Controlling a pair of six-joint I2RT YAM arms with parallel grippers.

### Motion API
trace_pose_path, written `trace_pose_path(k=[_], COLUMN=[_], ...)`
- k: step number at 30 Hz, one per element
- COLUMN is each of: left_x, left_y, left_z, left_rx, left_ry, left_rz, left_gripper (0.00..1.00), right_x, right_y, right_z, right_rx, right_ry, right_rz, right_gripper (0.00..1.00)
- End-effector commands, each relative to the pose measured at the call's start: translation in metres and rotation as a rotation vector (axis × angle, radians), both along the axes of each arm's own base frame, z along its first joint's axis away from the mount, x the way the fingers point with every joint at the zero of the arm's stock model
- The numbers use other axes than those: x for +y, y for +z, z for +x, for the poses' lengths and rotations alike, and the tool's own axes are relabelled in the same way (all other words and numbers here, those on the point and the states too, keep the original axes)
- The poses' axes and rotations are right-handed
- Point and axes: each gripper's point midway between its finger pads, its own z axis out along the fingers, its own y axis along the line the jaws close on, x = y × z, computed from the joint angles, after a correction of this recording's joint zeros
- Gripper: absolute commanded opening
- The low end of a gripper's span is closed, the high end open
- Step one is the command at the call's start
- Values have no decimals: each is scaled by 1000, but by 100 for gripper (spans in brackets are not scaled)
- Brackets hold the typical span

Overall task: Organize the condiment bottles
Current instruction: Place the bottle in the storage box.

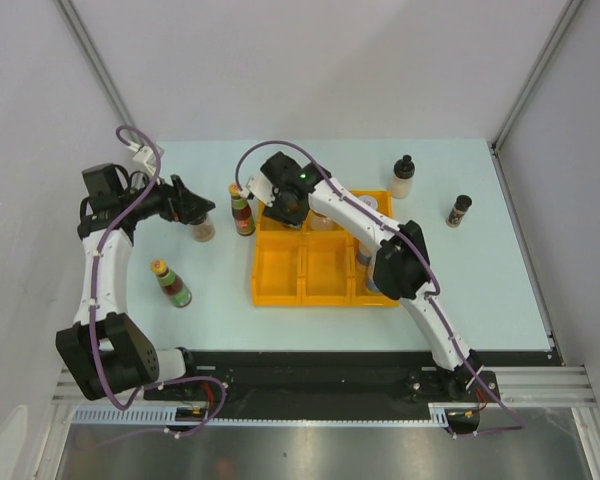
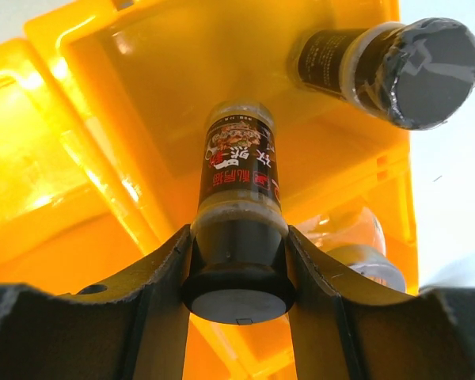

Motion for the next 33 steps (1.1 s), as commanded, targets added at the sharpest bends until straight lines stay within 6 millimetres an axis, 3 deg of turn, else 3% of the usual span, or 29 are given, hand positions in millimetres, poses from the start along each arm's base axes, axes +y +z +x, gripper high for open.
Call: trace_pose_path(k=[1,6,10,16,26,29,33], left_x=[-2,-2,-2,-3,-4,-5,-6], left_y=[5,2,2,1,1,1,1], left_z=[-1,0,0,0,-1,-1,-2], left_rx=[-40,-32,-32,-30,-29,-31,-30], left_ry=[-35,-35,-39,-46,-55,-56,-64], left_rz=[-3,-8,-11,-15,-22,-21,-27], left_gripper=[100,100,100,100,100,100,100], right_x=[-15,-18,-16,-12,-10,-8,-5], right_y=[5,-2,-7,-12,2,23,69], right_z=[-3,-8,-11,-9,0,-2,0], right_rx=[4,34,47,39,-13,-31,-68], right_ry=[20,32,47,41,14,2,-28], right_rz=[-78,-94,-100,-96,-66,-10,130], right_gripper=[16,27,53,75,76,73,72])
